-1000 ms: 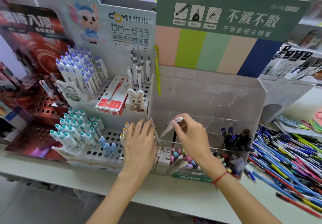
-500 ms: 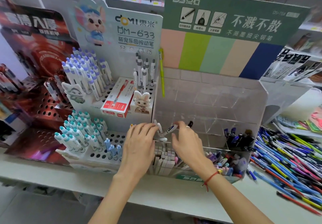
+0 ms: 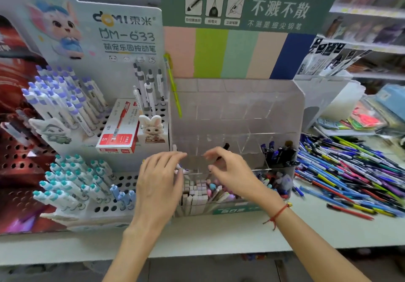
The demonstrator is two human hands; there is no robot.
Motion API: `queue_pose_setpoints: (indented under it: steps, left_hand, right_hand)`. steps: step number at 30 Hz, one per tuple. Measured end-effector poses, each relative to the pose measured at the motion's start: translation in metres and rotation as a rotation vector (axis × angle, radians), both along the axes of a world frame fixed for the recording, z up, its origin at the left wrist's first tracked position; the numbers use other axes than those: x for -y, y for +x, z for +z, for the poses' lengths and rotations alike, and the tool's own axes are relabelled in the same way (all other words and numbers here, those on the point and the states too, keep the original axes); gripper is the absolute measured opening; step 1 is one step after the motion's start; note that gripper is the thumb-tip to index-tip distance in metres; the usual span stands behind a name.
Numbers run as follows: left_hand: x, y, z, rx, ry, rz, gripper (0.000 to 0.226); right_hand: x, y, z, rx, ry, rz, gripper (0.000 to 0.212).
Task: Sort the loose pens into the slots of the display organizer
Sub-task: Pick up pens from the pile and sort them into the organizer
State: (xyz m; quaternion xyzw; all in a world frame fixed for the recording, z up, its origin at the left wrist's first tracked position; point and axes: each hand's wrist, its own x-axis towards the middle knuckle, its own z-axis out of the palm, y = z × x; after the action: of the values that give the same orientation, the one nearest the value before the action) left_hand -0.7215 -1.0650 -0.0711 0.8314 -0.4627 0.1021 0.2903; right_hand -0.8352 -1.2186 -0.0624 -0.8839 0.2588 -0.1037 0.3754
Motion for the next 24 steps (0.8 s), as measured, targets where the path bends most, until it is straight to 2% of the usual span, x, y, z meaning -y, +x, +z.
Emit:
queue_pose_setpoints:
  steps: [4,8,12,15,18,20,24]
  left_hand:
    - [0.025,-0.033,0.023,-0.021,0.002,-0.126,0.032]
    - [0.077,-0.082,0.026,0.055,0.094,-0.308,0.026]
    - [0.152,-0.146,0.01,0.187,0.182,-0.516,0.02]
    - [0.206,-0.198,-0.007,0.212,0.234,-0.57,0.021]
    - [0.255,-0.236,-0.037,0.205,0.321,-0.604,0.026]
    - [0.281,-0.253,-0.058,0.159,0.447,-0.567,0.035]
    - [0.3,-0.263,-0.096,0.128,0.885,-0.425,0.067]
  right_hand:
    - [0.033,-0.059,0.013,-0.014,-0.018,0.015,0.017]
    - [0.077,-0.133,0.016,-0.154,-0.071,-0.001,0.016]
    - [0.134,-0.216,0.0,-0.417,-0.224,-0.052,0.022]
    - [0.183,-0.27,-0.028,-0.62,-0.345,-0.089,0.034]
    - [0.222,-0.307,-0.056,-0.731,-0.411,-0.079,0.042]
    - [0.24,-0.323,-0.068,-0.78,-0.424,-0.048,0.047]
    - [0.263,-0.349,-0.089,-0.783,-0.434,-0.022,0.068]
